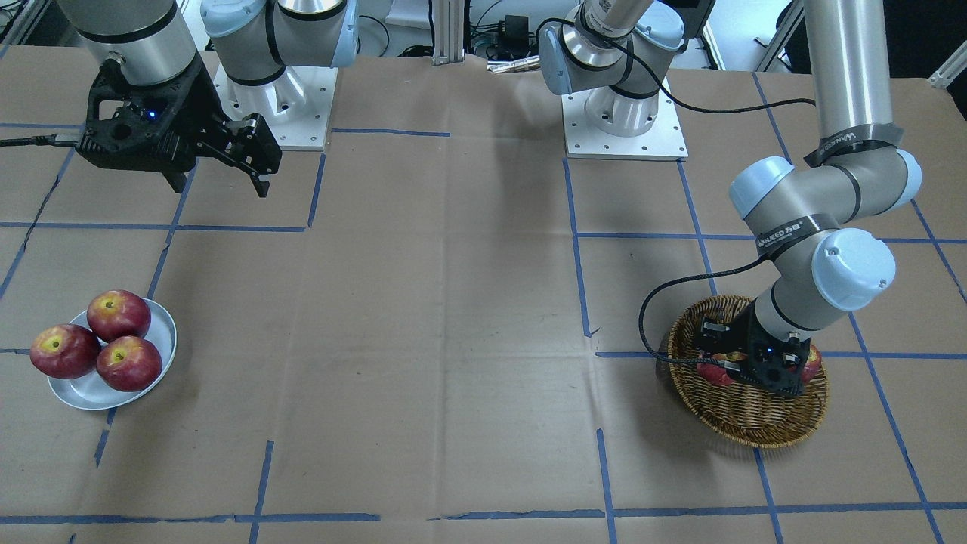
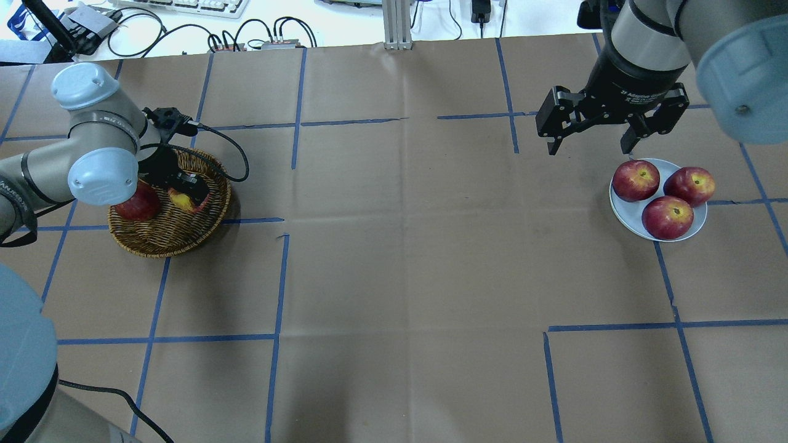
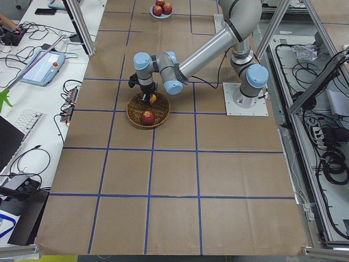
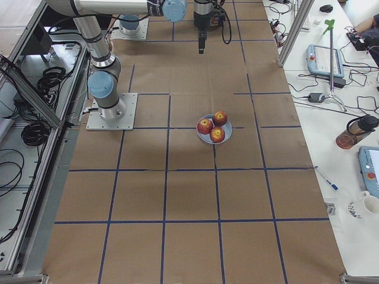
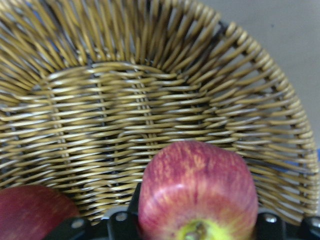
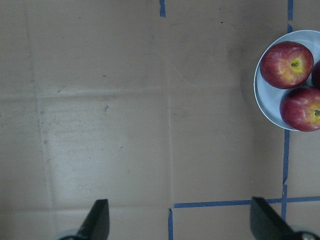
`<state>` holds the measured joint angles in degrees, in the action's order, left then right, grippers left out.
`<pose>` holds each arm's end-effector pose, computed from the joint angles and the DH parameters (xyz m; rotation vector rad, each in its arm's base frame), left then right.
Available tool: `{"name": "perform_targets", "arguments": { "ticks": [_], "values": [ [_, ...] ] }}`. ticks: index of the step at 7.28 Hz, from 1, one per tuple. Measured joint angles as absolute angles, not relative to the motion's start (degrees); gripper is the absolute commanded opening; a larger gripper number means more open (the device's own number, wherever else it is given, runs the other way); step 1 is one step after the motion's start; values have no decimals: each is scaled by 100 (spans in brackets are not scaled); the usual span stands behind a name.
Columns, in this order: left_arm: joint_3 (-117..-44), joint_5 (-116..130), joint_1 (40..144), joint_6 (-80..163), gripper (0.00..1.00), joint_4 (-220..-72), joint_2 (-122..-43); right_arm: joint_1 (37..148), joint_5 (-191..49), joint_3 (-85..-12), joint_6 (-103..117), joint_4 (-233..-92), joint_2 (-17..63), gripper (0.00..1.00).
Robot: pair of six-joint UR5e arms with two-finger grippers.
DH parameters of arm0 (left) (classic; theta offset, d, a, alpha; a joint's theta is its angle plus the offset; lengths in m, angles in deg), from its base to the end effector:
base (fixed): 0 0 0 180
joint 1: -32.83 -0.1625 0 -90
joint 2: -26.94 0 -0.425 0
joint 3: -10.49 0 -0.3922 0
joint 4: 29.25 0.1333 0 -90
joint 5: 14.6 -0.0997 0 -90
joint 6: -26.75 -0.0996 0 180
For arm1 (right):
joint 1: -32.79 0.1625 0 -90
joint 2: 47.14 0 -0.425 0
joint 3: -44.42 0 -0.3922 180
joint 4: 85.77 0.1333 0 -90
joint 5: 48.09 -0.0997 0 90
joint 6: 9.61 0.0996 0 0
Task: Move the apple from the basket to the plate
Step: 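Close the left gripper on the red-yellow apple and lift it, then carry the red-yellow apple with the left gripper toward the table center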
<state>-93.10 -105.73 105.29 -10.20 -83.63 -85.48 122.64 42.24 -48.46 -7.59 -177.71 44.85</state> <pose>0.0491 -0.5911 0.2245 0.5273 3.0823 0.0236 0.1315 -0.4792 0.4834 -0.0595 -3.1354 0.0289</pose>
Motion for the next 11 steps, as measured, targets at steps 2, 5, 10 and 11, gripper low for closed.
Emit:
{"name": "perform_targets", "arguments": {
  "ticks": [2, 5, 10, 11],
  "values": [
    [-9257, -10582, 11046, -134, 49, -8496, -8136, 12269, 4222, -4840, -759, -17771, 4488, 100],
    [-9142, -10568, 12492, 1801, 49, -8569, -7977, 12266, 4225, -4844, -759, -17771, 4486, 100],
    [-8215, -10617, 14140, 3732, 48, -8391, -9280, 12262, 4243, -4845, -757, -17772, 4484, 100],
    [-7857, -10708, 14362, 3942, 48, -8329, -9655, 12257, 4247, -4842, -753, -17780, 4486, 100]
  ]
}}
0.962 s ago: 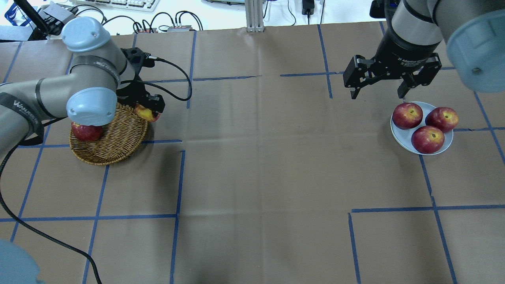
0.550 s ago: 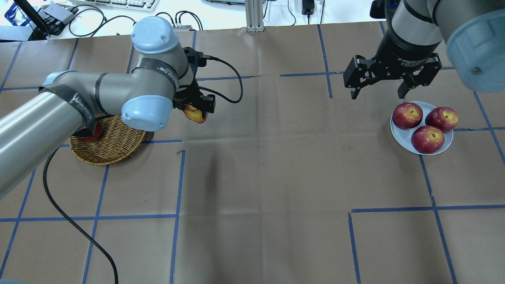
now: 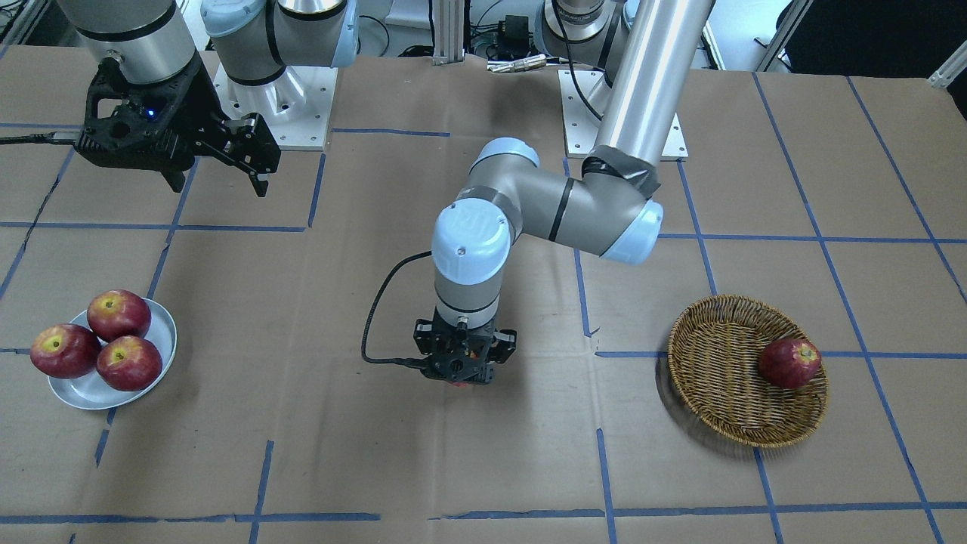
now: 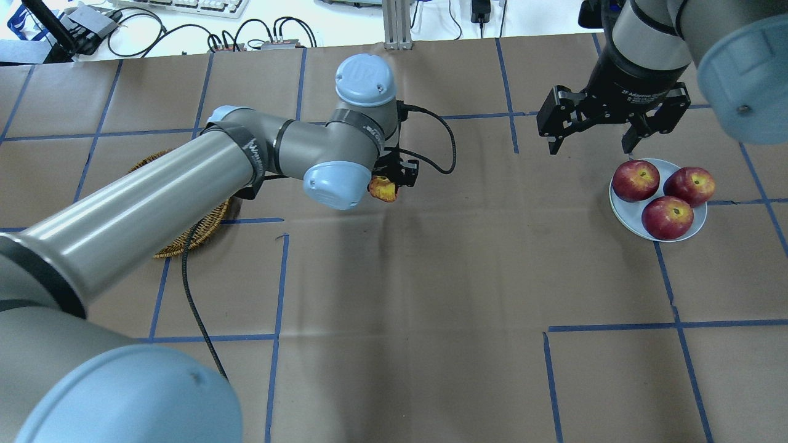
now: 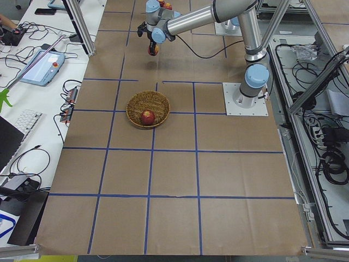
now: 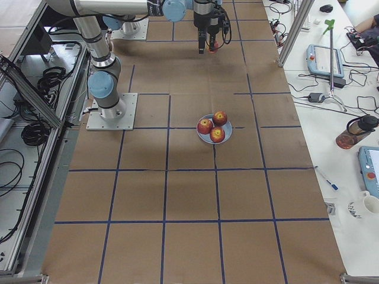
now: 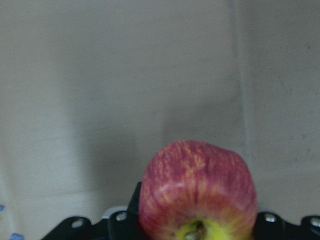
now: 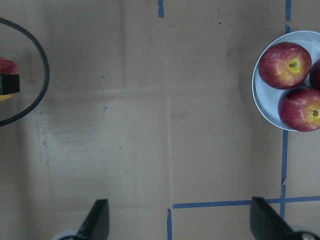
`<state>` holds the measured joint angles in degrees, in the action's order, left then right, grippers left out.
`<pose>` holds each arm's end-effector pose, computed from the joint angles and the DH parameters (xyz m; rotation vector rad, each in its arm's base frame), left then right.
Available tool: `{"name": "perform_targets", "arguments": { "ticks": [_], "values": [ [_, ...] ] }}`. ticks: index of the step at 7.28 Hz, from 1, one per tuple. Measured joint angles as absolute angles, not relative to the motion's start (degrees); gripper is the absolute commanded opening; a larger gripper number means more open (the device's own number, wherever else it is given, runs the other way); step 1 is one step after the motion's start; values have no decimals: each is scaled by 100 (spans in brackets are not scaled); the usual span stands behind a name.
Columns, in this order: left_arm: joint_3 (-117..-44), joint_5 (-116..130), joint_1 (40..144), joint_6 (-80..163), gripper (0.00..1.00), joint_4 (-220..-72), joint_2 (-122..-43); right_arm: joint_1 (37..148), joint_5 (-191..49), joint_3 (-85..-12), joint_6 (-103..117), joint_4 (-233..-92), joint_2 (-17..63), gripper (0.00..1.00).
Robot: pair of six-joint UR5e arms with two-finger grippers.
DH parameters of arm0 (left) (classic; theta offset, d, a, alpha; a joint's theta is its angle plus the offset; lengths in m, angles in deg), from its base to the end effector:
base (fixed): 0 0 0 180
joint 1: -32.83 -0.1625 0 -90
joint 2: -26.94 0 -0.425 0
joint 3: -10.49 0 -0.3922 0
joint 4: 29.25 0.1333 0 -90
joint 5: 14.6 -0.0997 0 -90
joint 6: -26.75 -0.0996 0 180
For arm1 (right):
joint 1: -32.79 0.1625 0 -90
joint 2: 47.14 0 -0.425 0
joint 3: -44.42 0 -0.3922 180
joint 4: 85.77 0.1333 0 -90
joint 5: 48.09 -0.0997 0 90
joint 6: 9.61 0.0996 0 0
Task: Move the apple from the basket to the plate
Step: 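Carry the red-yellow apple with the left gripper toward the table center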
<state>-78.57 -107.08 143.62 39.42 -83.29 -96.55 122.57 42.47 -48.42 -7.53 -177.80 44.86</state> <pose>-0.3586 -0.5811 0.2125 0.2186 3.1077 -0.1082 0.1305 -0.4796 0.4840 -0.0630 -3.1314 0.0328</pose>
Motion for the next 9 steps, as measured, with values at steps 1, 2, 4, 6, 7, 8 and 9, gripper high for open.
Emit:
{"name": "perform_targets", "arguments": {
  "ticks": [1, 2, 4, 6, 7, 8, 9],
  "values": [
    [-7596, -10833, 14542, 4033, 48, -8302, -9900, 12263, 4246, -4838, -751, -17791, 4488, 100],
    [-7497, -10870, 14649, 4064, 48, -8299, -9992, 12274, 4243, -4829, -732, -17802, 4488, 100],
    [-7572, -10788, 14727, 4068, 48, -8344, -9995, 12292, 4236, -4816, -675, -17805, 4500, 100],
    [-7826, -10735, 14707, 4034, 48, -8339, -9923, 12293, 4197, -4816, -664, -17798, 4489, 100],
    [-7884, -10735, 14683, 4025, 95, -8339, -9884, 12295, 4130, -4823, -664, -17801, 4493, 100],
    [-7905, -10738, 14666, 4021, 99, -8341, -9867, 12296, 4078, -4838, -666, -17817, 4493, 100],
    [-7912, -10740, 14661, 4022, 99, -8364, -9856, 12296, 4059, -4853, -662, -17839, 4480, 100]
  ]
}}
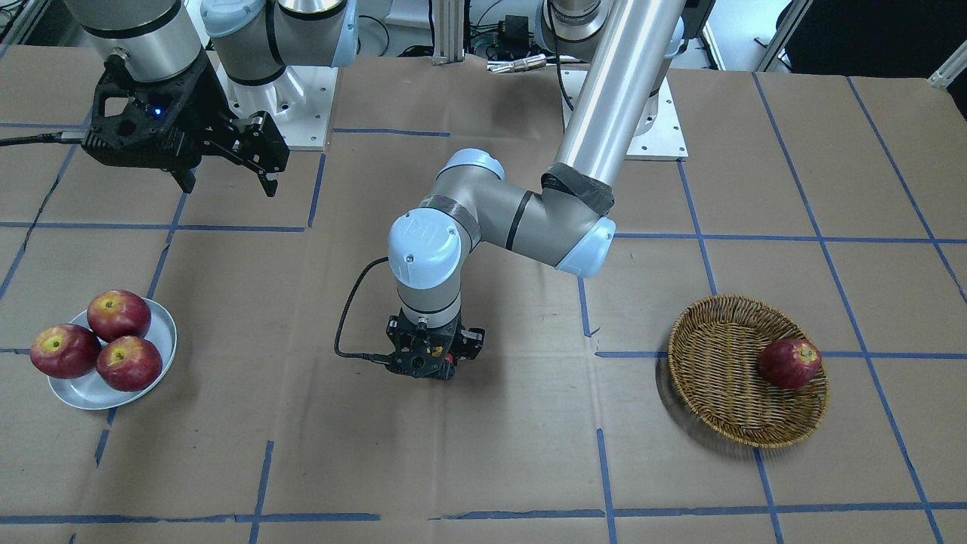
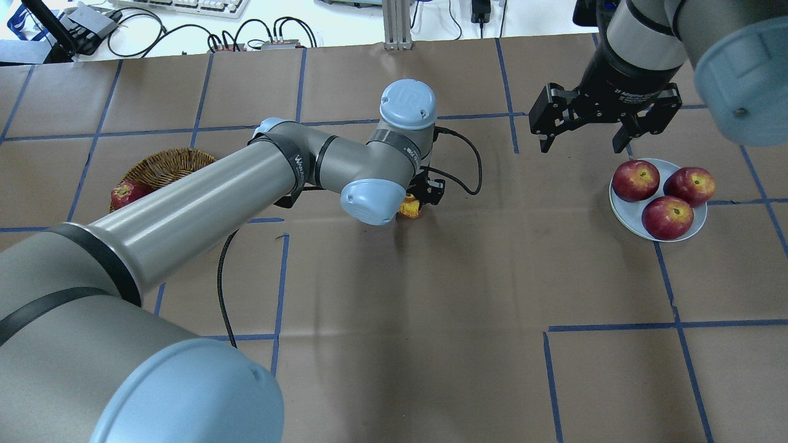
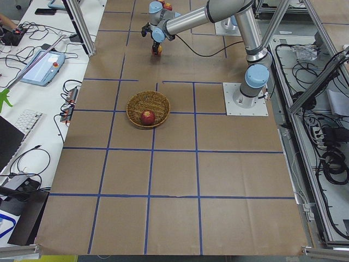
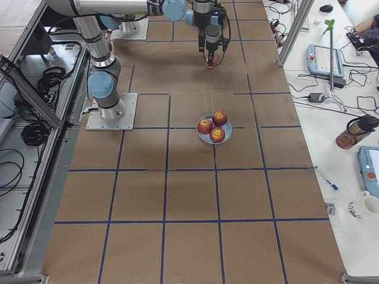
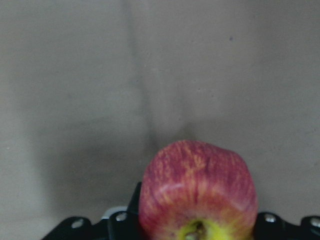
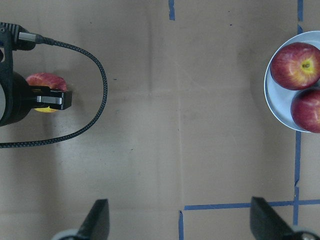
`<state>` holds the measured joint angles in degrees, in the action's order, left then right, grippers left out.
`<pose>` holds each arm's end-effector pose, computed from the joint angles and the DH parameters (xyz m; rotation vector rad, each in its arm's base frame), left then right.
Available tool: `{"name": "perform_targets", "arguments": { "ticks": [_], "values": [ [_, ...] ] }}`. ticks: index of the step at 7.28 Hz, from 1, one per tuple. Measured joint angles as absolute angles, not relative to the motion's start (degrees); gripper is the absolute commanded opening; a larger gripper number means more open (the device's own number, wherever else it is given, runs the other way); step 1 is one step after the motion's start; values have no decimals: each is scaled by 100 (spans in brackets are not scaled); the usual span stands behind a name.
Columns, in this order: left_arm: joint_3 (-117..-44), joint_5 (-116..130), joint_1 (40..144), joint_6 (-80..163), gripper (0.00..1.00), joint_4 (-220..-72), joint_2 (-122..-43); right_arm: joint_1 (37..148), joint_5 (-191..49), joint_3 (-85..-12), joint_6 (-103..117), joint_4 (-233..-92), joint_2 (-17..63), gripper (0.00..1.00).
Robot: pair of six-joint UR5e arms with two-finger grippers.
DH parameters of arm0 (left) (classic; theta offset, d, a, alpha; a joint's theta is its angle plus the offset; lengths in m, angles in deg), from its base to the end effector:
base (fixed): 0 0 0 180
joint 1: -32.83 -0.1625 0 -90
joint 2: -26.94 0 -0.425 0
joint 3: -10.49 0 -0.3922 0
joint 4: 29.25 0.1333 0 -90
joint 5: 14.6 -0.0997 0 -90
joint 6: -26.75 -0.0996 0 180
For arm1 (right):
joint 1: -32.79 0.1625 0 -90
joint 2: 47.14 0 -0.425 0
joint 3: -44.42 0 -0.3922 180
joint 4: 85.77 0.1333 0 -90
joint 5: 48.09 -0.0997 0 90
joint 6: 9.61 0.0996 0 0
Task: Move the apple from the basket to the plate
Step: 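Carry the red-yellow apple with the left gripper toward the table center, then set the apple down on the table and open the left gripper, then move the left gripper back over the basket while the right gripper reaches toward the apple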
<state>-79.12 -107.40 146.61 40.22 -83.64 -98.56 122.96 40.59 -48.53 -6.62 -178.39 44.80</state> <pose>-0.3870 -0.5597 0.1843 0.2780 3.0853 -0.0370 0.1370 -0.4798 0.4836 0.0762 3.1166 -0.0428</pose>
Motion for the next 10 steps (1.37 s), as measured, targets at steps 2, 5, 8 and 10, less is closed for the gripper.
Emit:
{"name": "perform_targets", "arguments": {
  "ticks": [2, 5, 8, 10],
  "values": [
    [-7906, -10741, 14656, 4027, 99, -8458, -9791, 12297, 4058, -4870, -653, -17837, 4444, 100],
    [-7748, -10747, 14499, 3964, 99, -9617, -8915, 12297, 4058, -4867, -652, -17827, 4437, 100],
    [-7896, -10757, 13562, 2995, 99, -11228, -7253, 12307, 4051, -4852, -630, -17870, 4425, 100],
    [-7960, -10762, 12666, 2302, 99, -12166, -6423, 12385, 4036, -4791, -420, -17878, 4355, 100]
  ]
}}
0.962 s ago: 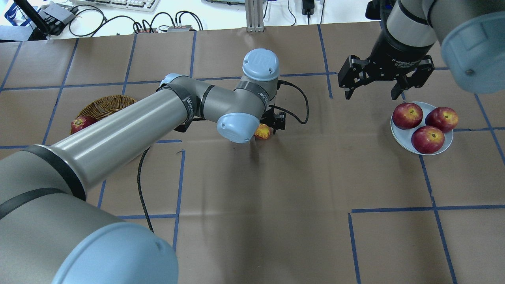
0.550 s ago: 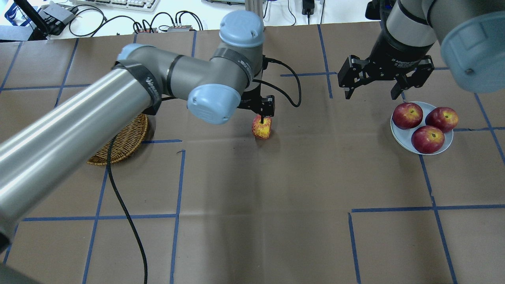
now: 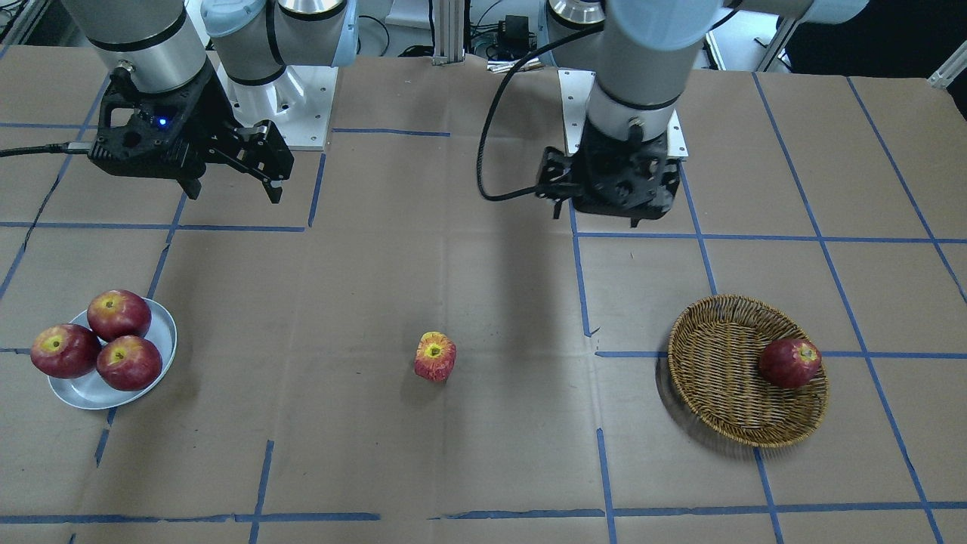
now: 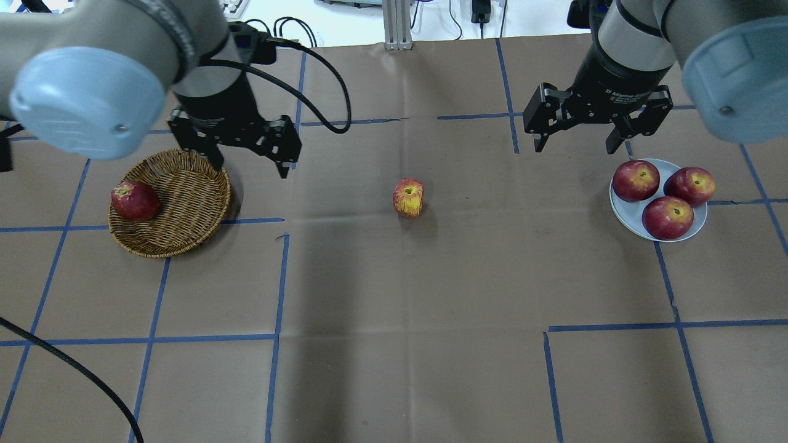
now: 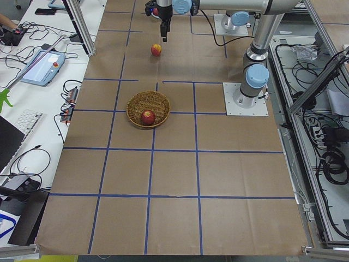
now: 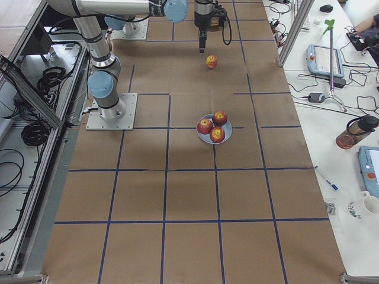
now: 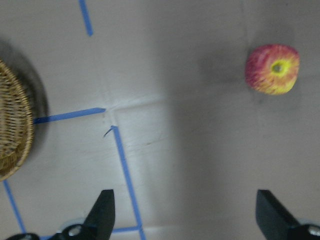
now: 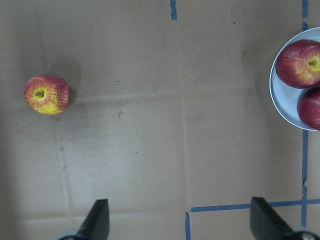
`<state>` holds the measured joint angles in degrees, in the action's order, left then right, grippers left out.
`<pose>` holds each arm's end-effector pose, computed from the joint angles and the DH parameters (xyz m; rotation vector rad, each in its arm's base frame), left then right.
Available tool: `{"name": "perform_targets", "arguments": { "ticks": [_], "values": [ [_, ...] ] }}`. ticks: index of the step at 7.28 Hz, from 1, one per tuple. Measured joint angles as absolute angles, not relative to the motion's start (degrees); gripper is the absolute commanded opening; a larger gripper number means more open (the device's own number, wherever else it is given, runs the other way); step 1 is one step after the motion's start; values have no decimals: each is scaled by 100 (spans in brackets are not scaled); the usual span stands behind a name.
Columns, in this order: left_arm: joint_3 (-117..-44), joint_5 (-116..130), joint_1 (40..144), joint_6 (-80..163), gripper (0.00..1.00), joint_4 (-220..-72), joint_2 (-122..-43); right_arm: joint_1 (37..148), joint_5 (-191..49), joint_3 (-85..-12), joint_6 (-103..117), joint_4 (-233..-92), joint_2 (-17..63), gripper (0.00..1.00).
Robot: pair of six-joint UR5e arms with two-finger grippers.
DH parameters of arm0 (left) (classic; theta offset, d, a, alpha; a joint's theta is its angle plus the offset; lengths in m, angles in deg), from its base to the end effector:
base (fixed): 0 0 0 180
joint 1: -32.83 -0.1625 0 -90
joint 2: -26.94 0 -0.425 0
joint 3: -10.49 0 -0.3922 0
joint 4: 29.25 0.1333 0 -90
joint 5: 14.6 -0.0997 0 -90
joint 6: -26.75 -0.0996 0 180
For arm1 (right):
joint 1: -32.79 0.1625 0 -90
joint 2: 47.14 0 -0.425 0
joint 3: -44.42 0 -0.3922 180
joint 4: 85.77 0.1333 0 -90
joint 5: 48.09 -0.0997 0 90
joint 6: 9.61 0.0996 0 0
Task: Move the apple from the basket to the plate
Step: 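Move the left gripper back over the basket while the right gripper reaches toward the apple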
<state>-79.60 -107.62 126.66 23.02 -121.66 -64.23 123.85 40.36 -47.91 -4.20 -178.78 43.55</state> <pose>-0.1608 -0.4843 0.4731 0.2061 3.0804 0.0988 0.1450 -0.4864 0.4791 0.1176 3.1108 -0.0348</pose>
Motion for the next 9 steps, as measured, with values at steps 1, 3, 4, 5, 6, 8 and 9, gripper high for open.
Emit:
{"name": "perform_targets", "arguments": {
  "ticks": [1, 3, 4, 5, 6, 8, 9],
  "values": [
    [-7997, -10763, 12361, 2102, 99, -12511, -6111, 12517, 4034, -4675, -289, -17886, 4244, 100],
    [-8115, -10734, 12090, 1993, 99, -12957, -5742, 13149, 4057, -4088, 299, -17910, 3637, 100],
    [-8133, -10722, 12069, 1996, 99, -13012, -5690, 13523, 4091, -3756, 593, -18008, 3199, 100],
    [-8115, -10718, 12088, 1998, 99, -13031, -5670, 13765, 4108, -3572, 802, -18227, 2837, 100],
    [-8108, -10717, 12118, 1994, 99, -13043, -5662, 13894, 4105, -3515, 932, -18492, 2568, 100],
    [-8143, -10723, 12145, 1986, 99, -13053, -5675, 14028, 4085, -3631, 1010, -18972, 2168, 100],
    [-8140, -10721, 12154, 1987, 99, -13045, -5720, 14133, 4097, -3818, 1020, -19463, 1983, 100]
  ]
}}
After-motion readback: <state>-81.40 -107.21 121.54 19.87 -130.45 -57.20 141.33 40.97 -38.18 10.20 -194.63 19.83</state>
